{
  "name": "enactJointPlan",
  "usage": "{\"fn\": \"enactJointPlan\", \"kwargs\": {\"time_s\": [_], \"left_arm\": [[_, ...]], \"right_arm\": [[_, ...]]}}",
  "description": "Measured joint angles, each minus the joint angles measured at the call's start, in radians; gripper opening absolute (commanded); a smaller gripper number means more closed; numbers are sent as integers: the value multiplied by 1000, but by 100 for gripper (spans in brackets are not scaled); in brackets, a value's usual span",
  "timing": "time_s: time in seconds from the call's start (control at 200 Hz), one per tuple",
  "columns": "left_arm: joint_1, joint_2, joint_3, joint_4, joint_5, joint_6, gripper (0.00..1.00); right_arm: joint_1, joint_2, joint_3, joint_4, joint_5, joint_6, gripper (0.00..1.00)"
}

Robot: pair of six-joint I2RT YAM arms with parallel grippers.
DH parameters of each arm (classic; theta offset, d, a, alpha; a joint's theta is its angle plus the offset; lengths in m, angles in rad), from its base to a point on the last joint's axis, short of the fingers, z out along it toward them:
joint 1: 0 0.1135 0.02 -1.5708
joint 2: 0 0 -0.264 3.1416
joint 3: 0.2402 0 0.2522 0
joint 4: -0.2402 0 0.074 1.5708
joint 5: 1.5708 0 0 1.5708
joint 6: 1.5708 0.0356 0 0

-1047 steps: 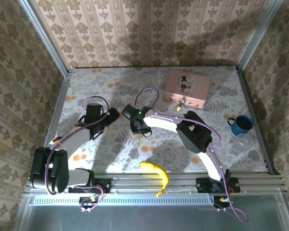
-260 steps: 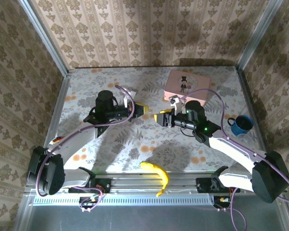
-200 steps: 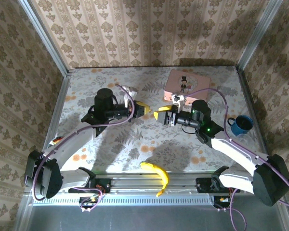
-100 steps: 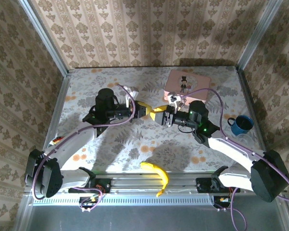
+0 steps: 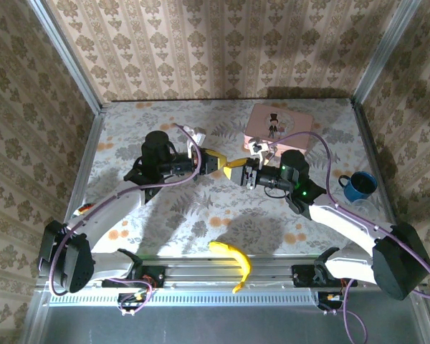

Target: Unlock a padlock with a key

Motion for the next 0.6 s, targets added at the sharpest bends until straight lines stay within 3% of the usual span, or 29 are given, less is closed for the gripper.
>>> {"fn": "enactJointPlan", "kwargs": {"time_s": [0.385, 0.6], "left_arm": [[0, 0, 0, 6, 13, -15, 0], [0, 0, 0, 6, 13, -23, 0]], "right_arm": [[0, -3, 13, -1, 0, -3, 32], [0, -10, 17, -1, 0, -9, 20]]}}
